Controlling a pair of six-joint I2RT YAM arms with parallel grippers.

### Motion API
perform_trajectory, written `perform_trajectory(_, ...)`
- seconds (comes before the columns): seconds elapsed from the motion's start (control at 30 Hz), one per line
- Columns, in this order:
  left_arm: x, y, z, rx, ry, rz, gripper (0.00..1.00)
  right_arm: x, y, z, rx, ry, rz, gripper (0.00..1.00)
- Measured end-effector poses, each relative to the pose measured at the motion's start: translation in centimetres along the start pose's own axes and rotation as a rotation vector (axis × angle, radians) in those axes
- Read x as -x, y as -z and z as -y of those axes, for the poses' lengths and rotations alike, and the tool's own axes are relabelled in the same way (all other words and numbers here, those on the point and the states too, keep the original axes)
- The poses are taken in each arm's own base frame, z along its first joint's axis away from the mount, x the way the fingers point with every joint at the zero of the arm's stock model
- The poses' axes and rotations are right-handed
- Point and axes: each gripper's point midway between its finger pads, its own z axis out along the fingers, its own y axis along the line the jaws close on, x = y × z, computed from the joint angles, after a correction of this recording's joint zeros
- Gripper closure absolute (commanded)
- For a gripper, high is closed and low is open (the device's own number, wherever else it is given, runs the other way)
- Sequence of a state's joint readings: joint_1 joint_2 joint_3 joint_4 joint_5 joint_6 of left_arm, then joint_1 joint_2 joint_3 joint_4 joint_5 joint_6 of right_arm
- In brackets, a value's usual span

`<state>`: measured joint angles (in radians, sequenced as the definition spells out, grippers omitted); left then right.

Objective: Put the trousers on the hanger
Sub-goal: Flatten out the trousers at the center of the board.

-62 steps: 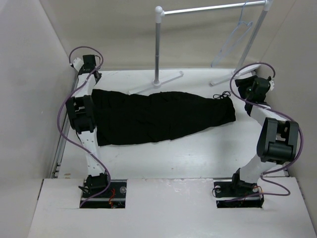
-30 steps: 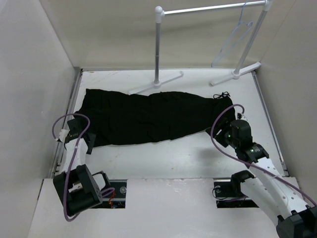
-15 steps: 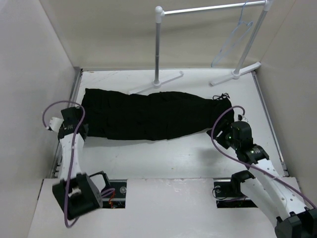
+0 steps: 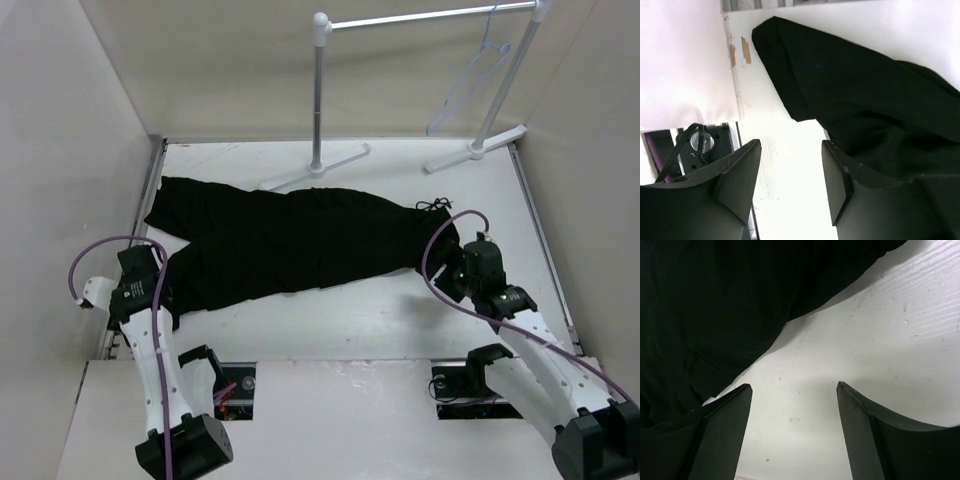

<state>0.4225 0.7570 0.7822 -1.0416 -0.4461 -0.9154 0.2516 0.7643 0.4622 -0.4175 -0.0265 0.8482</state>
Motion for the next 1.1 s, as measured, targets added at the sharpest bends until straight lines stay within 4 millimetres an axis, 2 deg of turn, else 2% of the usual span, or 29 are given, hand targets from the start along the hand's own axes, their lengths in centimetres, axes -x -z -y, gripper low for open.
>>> perform_trajectory(0.07, 0.3, 0.0, 0.1, -0.002, 0.005, 0.010, 0.49, 0.3, -0.1, 0.2, -0.008, -0.005, 0.004, 0.47)
perform_trajectory(0.1, 0.5, 0.1, 0.3, -0.004, 0.006, 0.014, 0.50, 0.6, -0.3, 0.5, -0.019, -0.015, 0.009, 0.66)
perform_trajectory(0.13, 0.7, 0.2, 0.6, -0.010, 0.006, 0.019, 0.50, 0.8, -0.4, 0.8, -0.031, -0.022, 0.013, 0.77)
perform_trajectory(0.17, 1.2, 0.4, 1.2, -0.020, 0.004, 0.029, 0.50, 1.1, -0.6, 1.1, -0.047, -0.038, 0.015, 0.80)
perform_trajectory(0.23, 1.9, 0.7, 2.9, -0.054, -0.014, 0.044, 0.50, 1.5, -1.0, 1.8, -0.082, -0.067, 0.014, 0.77)
perform_trajectory(0.3, 2.5, 1.3, 5.1, -0.094, -0.047, 0.068, 0.46, 2.0, -1.5, 2.3, -0.112, -0.092, 0.015, 0.62)
perform_trajectory(0.37, 2.8, 1.6, 7.7, -0.133, -0.102, 0.097, 0.44, 2.8, -2.1, 3.0, -0.142, -0.123, 0.027, 0.40)
perform_trajectory(0.4, 2.7, 1.7, 9.2, -0.154, -0.133, 0.105, 0.43, 3.3, -2.3, 3.4, -0.158, -0.138, 0.039, 0.35)
perform_trajectory(0.5, 1.7, 1.9, 13.5, -0.219, -0.228, 0.112, 0.42, 5.0, -3.2, 4.7, -0.207, -0.187, 0.075, 0.33)
perform_trajectory(0.57, 0.6, 2.0, 16.9, -0.265, -0.298, 0.102, 0.43, 6.1, -3.8, 5.1, -0.227, -0.213, 0.087, 0.39)
perform_trajectory(0.67, -1.7, 2.1, 21.8, -0.338, -0.383, 0.073, 0.44, 7.7, -4.3, 4.2, -0.218, -0.219, 0.098, 0.39)
perform_trajectory(0.73, -3.4, 2.0, 23.9, -0.380, -0.424, 0.054, 0.49, 9.3, -3.9, 2.8, -0.190, -0.204, 0.134, 0.35)
perform_trajectory(0.83, -4.8, 1.9, 24.9, -0.416, -0.455, 0.029, 0.55, 12.2, -3.1, 0.0, -0.153, -0.147, 0.209, 0.29)
perform_trajectory(0.93, -5.9, 2.2, 25.3, -0.459, -0.462, 0.016, 0.57, 14.4, -3.4, -2.2, -0.151, -0.084, 0.242, 0.28)
perform_trajectory(1.0, -7.0, 2.2, 25.1, -0.482, -0.476, -0.001, 0.57, 15.2, -4.6, -2.8, -0.175, -0.051, 0.236, 0.28)
perform_trajectory(1.1, -9.0, 2.2, 24.1, -0.501, -0.514, -0.037, 0.58, 15.2, -7.1, -1.8, -0.247, -0.012, 0.187, 0.32)
